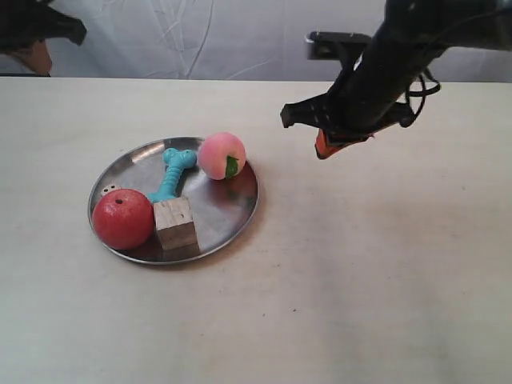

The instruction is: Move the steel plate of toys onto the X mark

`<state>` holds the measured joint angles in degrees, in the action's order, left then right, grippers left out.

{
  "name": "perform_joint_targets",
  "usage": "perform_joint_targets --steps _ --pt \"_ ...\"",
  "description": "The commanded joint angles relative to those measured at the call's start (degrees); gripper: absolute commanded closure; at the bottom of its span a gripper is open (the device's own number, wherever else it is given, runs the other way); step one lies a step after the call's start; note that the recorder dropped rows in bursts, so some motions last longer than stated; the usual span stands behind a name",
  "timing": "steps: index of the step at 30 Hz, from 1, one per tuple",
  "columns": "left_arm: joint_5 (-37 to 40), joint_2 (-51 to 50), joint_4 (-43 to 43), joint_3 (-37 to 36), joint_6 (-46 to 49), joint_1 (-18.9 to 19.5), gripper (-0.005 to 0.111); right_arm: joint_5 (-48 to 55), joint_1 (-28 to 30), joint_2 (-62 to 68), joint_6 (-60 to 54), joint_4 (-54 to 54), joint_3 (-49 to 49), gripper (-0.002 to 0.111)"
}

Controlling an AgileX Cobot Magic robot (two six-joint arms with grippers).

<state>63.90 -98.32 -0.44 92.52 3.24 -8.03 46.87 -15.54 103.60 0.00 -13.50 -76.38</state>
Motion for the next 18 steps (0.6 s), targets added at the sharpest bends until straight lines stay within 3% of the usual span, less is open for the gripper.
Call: perform_joint_targets --steps 1,6,11,18 --pt "-13.1 16.1 -5.1 -12.9 -0.1 -1.5 0.106 -9.5 -1.2 -14.4 -0.4 0.4 12.4 0.108" --pt "-32.4 34.3 -5.5 -32.2 0.6 -4.7 0.106 -25.0 -4.6 -30.2 -0.5 1.2 29.2 0.108" --pt "-45.1 47.0 -6.2 -49.6 0.6 -5.8 0.106 -37.2 -8.6 -42.6 -0.4 1.2 41.5 0.108" --pt "-49.5 56.6 -5.2 -64.1 0.3 -5.8 0.106 -39.7 -9.7 -50.1 0.0 0.9 49.7 0.108"
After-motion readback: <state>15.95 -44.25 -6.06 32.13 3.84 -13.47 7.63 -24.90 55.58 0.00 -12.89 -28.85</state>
